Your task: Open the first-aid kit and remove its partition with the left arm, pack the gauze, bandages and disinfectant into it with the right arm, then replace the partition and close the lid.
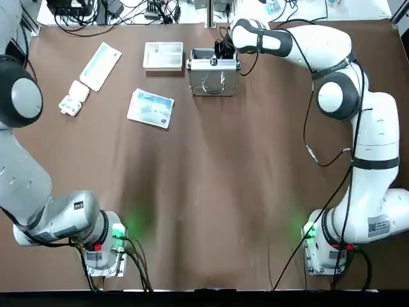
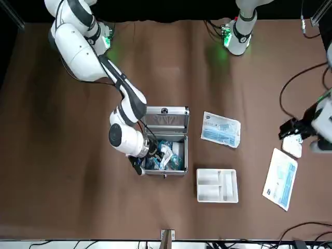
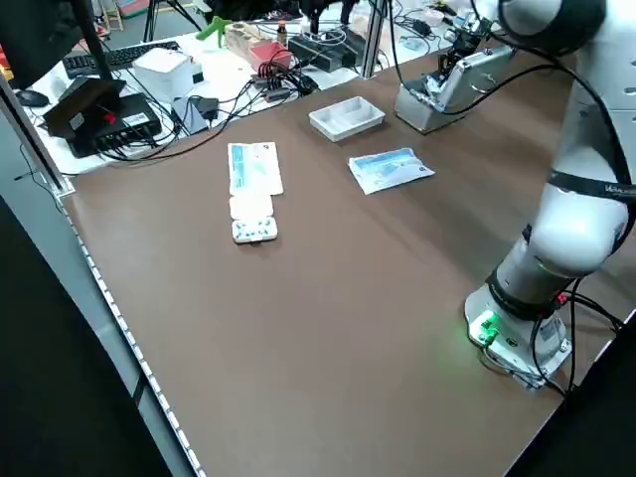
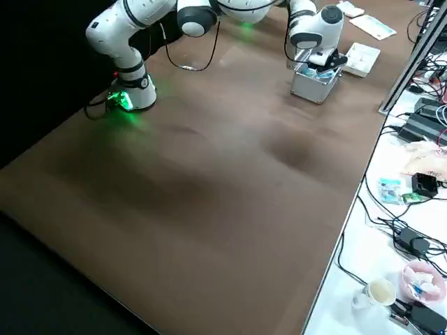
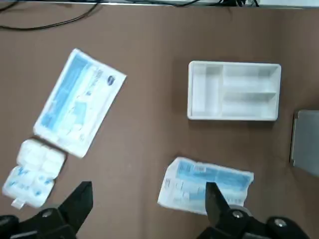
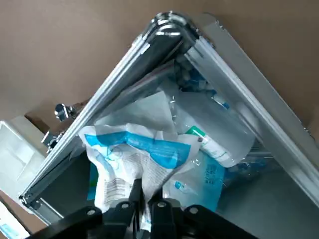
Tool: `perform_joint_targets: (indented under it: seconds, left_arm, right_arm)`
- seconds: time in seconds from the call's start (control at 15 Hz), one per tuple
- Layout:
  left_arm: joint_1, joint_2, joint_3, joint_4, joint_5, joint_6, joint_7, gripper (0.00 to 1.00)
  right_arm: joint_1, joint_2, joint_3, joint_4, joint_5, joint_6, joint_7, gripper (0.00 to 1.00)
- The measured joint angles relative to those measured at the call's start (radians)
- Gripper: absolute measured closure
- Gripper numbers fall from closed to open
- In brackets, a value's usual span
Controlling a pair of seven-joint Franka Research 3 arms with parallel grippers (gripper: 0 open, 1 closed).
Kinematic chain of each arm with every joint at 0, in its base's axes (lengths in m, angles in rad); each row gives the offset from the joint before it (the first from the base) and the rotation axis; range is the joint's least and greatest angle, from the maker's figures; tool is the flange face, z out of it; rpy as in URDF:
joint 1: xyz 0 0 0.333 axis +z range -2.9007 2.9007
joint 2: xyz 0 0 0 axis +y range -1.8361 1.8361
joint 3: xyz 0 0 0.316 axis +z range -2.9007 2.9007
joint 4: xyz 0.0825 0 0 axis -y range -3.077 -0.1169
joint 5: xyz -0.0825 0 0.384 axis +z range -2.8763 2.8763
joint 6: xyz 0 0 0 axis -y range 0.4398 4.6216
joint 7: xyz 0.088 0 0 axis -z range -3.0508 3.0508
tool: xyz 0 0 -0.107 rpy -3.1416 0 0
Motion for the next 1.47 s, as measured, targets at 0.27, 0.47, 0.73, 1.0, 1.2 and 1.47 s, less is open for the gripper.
perform_joint_targets:
  seconds: [0.27,0.47,0.73,1.0,1.2,1.47]
  left_arm:
    - [-0.053,0.129,-0.001,-0.002,0.0,0.148,-0.001,0.0]
    - [-0.111,0.225,-0.001,-0.001,0.0,0.284,-0.033,0.0]
    - [-0.175,0.324,0.001,0.0,0.0,0.427,-0.108,0.0]
    - [-0.229,0.404,0.021,0.002,0.001,0.525,-0.144,0.01]
    - [-0.238,0.439,0.03,0.003,0.001,0.53,-0.146,0.01]
    - [-0.292,0.505,0.094,0.003,0.001,0.61,-0.159,0.09]
  right_arm:
    - [0.0,0.008,-0.016,-0.01,0.0,-0.001,0.006,0.89]
    - [0.0,0.023,-0.027,-0.017,0.0,-0.001,0.006,0.87]
    - [0.004,0.025,-0.028,-0.018,-0.002,-0.003,-0.008,0.62]
    - [0.008,0.02,-0.027,-0.015,-0.003,-0.001,-0.019,0.25]
    - [0.008,0.006,-0.026,-0.005,-0.001,-0.002,-0.023,0.01]
    - [-0.003,-0.022,0.005,0.011,-0.001,-0.051,-0.023,0.01]
